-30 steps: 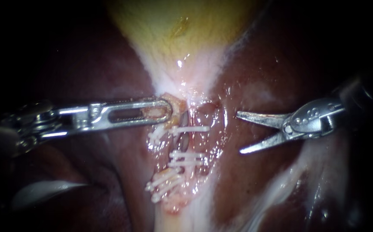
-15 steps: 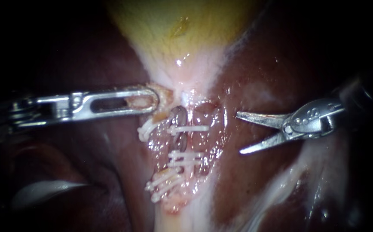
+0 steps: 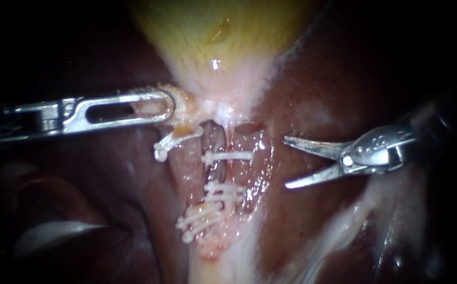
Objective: Go to the cutting position right tube
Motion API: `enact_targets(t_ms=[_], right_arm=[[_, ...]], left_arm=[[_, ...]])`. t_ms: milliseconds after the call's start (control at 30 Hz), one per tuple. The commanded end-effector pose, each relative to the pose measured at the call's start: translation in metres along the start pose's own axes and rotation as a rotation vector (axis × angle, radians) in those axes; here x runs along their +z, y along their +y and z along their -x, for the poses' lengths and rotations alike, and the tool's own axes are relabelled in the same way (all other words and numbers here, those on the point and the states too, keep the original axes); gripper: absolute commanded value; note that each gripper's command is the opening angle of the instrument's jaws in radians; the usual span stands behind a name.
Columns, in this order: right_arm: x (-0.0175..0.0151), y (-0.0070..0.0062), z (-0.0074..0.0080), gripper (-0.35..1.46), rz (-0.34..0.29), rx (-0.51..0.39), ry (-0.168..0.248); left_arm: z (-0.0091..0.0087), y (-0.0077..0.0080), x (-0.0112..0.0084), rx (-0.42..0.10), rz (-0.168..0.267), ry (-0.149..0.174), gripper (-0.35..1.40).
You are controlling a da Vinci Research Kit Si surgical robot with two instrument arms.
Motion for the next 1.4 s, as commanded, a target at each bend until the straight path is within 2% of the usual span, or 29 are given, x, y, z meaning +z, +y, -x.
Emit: enact_targets(t_ms=[33,167,400,600,933,1400], right_arm=[[0.0003,-0.0002,0.0002,1.45,-0.017,0.031,-0.009],[0.0018,-0.0008,0.0013,1.45,-0.070,0.171,-0.054],[0.0042,-0.0014,0.0037,1.45,-0.134,0.338,-0.128],[0.0054,-0.0006,0.0049,1.45,-0.167,0.438,-0.144],[0.0080,0.0013,0.0050,1.43,-0.190,0.498,-0.147],[0.0125,0.0023,0.0045,1.43,-0.254,0.525,-0.126]], left_arm=[[-0.0001,0.0000,0.0000,0.000,0.002,0.000,-0.35],[-0.0003,-0.0001,0.0002,0.001,0.004,-0.002,-0.35],[-0.0005,-0.0003,0.0003,0.002,0.005,-0.004,-0.35],[-0.0005,-0.0003,0.0003,0.002,0.005,-0.004,-0.35],[-0.0005,-0.0004,0.0003,0.002,0.006,-0.004,-0.35],[-0.0006,-0.0004,0.0003,0.002,0.006,-0.005,-0.35]])
